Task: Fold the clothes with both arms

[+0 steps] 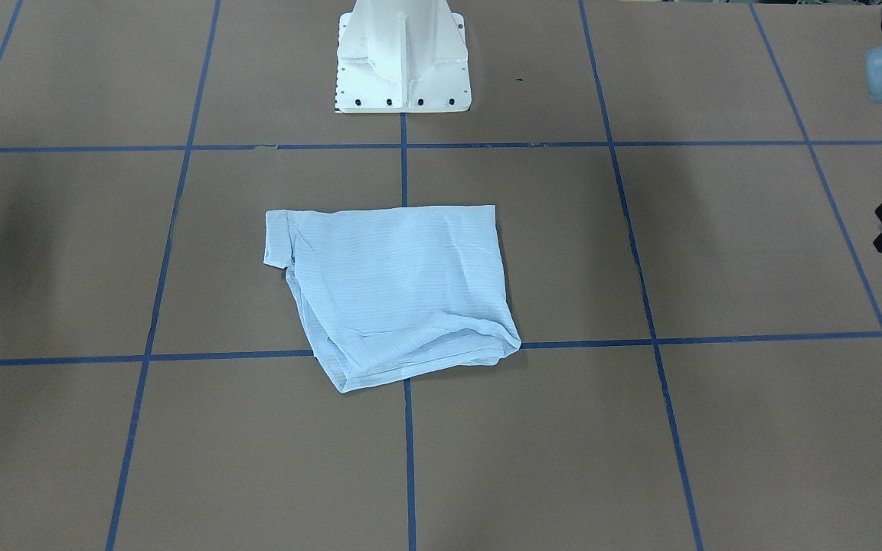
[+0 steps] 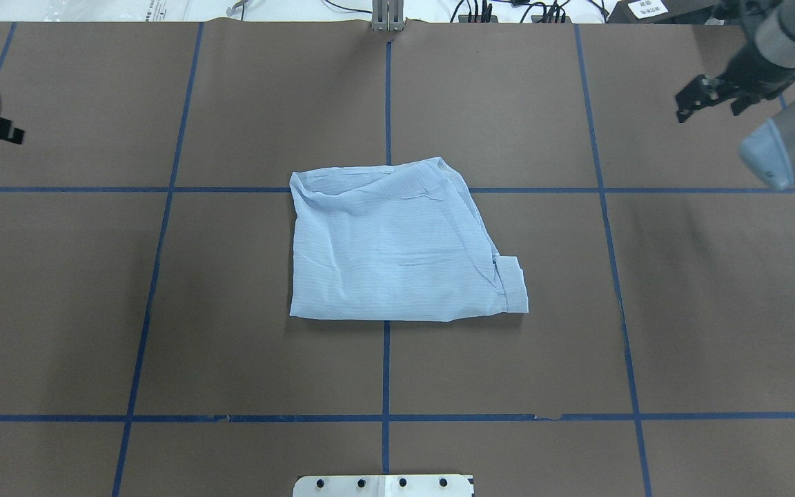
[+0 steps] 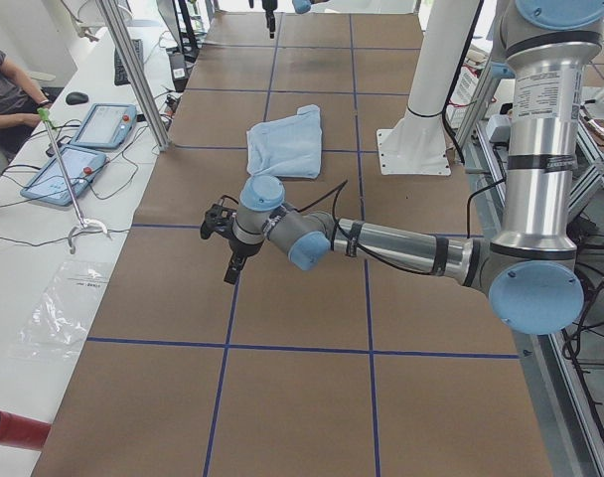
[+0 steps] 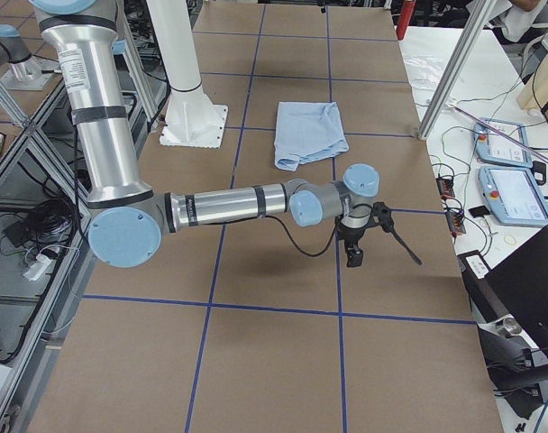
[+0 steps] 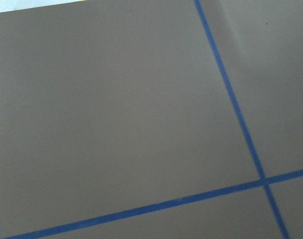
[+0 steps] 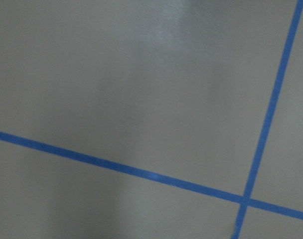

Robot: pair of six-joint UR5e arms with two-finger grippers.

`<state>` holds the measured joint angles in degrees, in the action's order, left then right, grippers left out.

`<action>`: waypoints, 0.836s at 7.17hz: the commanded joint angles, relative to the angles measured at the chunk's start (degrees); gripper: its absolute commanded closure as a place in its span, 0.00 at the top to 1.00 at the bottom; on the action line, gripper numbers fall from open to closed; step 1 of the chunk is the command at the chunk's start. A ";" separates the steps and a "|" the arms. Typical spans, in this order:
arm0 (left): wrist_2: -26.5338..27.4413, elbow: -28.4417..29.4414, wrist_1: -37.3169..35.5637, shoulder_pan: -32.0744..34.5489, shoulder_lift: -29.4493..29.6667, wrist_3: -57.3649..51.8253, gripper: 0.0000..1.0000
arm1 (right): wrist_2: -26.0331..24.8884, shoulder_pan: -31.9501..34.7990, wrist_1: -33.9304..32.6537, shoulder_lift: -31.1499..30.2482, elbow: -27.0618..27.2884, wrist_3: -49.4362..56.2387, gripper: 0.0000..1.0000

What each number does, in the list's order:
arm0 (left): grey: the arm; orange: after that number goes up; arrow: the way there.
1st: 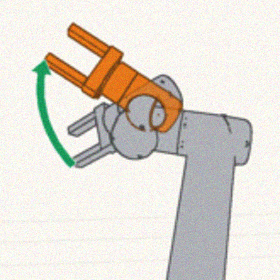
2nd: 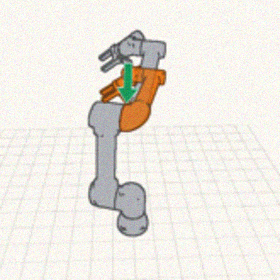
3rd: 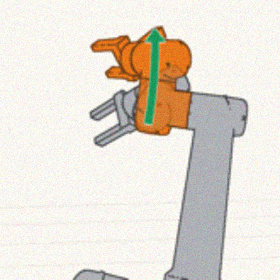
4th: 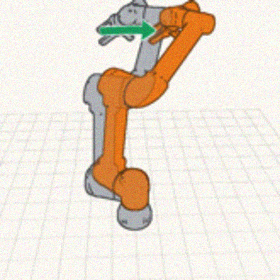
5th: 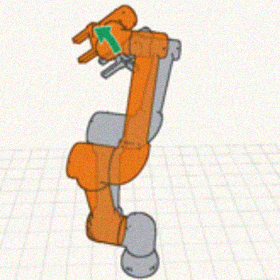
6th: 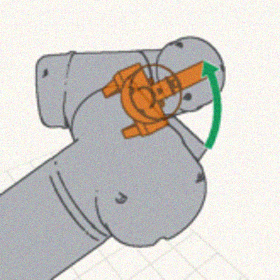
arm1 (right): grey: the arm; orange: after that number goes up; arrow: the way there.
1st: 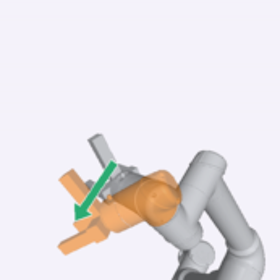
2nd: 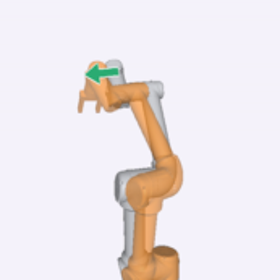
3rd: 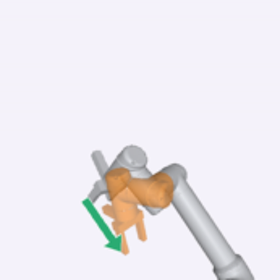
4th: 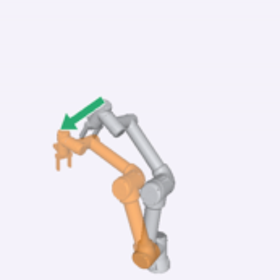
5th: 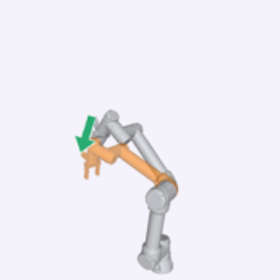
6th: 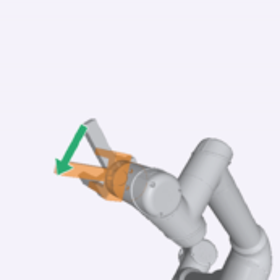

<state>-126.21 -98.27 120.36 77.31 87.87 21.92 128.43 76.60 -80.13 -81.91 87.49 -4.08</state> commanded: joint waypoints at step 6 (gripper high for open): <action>-2.99 -0.34 -13.73 6.00 -3.94 -7.54 1.00 | 7.89 14.00 -7.02 -8.35 4.78 4.16 1.00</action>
<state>-128.40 -98.11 111.04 81.98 83.84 18.83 135.51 88.26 -83.55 -90.12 90.50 0.12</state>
